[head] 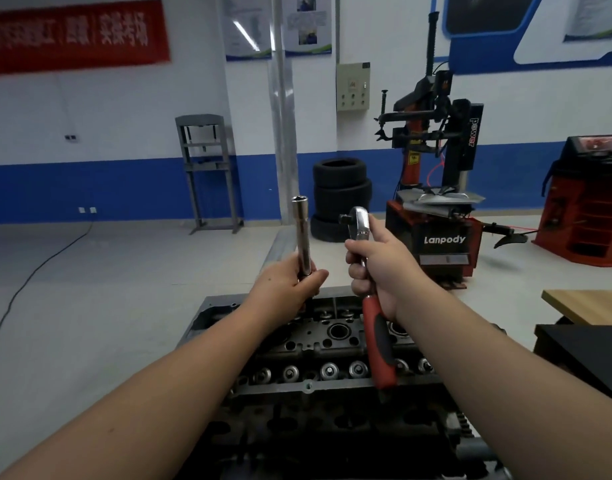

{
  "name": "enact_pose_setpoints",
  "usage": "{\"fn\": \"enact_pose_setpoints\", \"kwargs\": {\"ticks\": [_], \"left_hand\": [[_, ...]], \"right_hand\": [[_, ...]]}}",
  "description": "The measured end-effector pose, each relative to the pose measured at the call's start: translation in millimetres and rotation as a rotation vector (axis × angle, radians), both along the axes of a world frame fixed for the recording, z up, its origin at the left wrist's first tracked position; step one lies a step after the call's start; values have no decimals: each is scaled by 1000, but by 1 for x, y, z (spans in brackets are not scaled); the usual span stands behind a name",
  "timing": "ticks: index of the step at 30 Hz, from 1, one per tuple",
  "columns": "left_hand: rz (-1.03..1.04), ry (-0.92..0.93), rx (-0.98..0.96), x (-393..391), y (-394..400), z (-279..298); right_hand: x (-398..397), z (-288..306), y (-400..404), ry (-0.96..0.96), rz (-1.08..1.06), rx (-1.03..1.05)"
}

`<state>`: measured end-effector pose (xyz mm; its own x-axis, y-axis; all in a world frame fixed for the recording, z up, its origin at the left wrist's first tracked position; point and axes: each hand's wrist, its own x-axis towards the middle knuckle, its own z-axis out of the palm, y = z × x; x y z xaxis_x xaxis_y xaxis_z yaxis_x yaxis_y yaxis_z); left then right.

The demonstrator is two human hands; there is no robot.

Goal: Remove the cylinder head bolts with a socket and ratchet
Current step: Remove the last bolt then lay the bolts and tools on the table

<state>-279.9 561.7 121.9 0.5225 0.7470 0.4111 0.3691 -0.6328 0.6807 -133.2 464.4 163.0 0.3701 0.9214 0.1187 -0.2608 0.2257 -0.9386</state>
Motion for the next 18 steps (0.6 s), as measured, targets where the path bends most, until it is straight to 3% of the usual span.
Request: {"fn": "enact_pose_setpoints", "kwargs": {"ticks": [5, 18], "left_hand": [[23, -11, -4, 0, 2, 2], [149, -67, -10, 11, -4, 2]], "right_hand": [[12, -15, 8, 118, 1, -87], [13, -19, 12, 135, 47, -98]]}}
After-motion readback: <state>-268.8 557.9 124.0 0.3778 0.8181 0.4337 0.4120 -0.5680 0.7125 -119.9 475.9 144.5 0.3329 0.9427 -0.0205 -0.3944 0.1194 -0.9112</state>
